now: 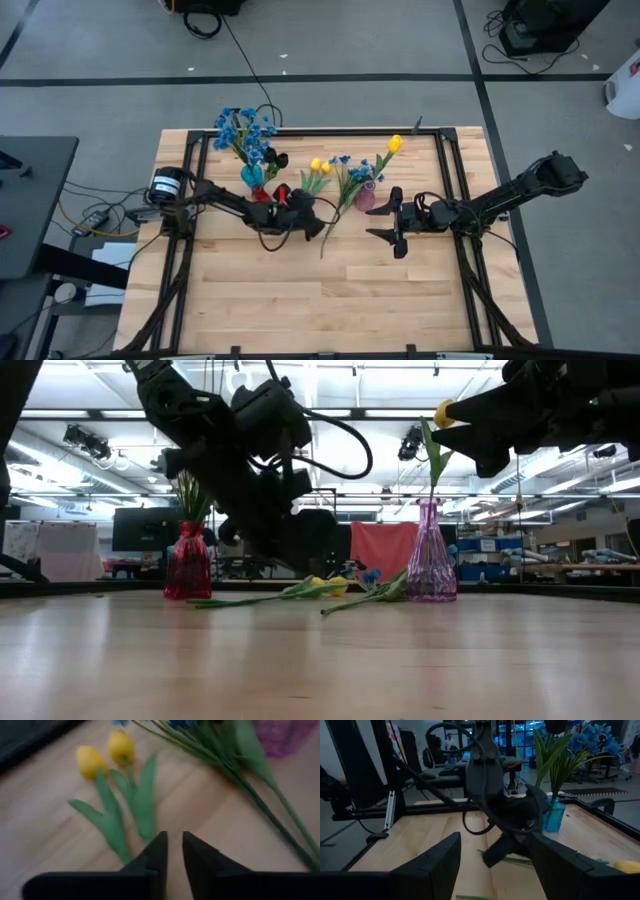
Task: Sort flowers into vase by color
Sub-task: Put the yellow flower into the pink vase
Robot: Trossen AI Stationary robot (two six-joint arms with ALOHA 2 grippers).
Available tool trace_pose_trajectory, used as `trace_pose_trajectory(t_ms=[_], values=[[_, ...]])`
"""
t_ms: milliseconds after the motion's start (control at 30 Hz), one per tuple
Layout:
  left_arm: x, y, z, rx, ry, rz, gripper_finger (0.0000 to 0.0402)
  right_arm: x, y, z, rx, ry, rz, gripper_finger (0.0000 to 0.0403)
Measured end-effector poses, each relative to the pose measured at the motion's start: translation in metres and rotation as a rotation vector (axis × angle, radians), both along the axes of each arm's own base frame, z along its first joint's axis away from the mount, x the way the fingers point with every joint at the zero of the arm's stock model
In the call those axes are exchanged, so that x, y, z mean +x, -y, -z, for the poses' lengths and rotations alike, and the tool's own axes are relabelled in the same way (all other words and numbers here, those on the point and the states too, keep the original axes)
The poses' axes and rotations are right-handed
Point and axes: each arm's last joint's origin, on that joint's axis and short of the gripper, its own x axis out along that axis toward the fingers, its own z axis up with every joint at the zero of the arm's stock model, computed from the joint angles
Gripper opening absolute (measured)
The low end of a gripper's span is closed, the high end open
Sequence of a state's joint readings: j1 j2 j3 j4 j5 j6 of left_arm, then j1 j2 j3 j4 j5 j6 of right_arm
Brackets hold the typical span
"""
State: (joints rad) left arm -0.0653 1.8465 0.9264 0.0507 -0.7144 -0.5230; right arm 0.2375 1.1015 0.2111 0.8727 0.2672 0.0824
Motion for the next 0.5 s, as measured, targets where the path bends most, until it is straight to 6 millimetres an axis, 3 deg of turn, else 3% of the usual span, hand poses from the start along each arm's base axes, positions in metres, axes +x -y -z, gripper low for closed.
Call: trace_pose_trajectory(t_ms=[233,500], values=[[0.0,-0.008,0.003,0.026,-0.04,0.004,0.0158,0.0,0.0,0.0,-0.004,0.0,0.0,0.0244],[0.001,-0.016,0.026,-0.029,-0.104,0.002,0.0167,0.0,0.0,0.001,-0.007,-0.006,-0.001,0.0244]])
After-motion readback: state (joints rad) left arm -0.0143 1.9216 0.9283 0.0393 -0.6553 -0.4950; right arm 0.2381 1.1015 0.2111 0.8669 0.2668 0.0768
